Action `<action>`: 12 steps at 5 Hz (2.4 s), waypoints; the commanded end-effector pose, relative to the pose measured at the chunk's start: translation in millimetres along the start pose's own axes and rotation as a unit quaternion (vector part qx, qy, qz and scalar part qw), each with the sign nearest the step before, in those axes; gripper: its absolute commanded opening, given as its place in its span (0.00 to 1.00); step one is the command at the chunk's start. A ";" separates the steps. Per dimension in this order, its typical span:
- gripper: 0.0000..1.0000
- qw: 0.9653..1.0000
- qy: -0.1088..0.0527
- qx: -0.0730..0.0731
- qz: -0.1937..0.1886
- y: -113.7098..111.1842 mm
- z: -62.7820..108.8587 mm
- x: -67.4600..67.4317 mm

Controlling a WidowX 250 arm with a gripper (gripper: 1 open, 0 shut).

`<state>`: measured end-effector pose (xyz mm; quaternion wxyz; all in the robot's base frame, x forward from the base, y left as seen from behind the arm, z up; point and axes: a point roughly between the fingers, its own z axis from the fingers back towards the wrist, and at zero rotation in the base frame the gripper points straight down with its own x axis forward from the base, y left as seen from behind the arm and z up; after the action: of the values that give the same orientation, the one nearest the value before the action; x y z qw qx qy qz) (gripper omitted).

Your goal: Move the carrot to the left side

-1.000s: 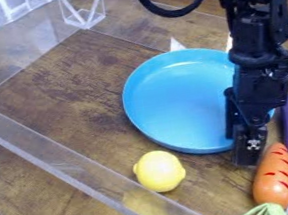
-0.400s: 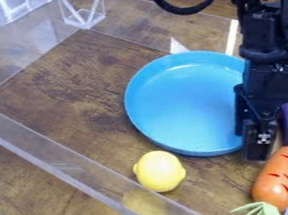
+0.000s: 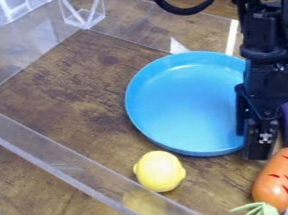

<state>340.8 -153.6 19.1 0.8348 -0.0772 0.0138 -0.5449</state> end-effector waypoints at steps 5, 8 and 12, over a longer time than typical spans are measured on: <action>1.00 0.999 -0.005 -0.020 0.040 -12.2 -18.1 16.1; 1.00 0.998 0.012 -0.037 -0.057 -31.9 -25.3 20.7; 1.00 0.999 0.001 -0.045 -0.003 -47.3 -22.6 -7.6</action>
<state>312.9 -166.0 17.9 0.8294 -0.1075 0.0033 -0.5482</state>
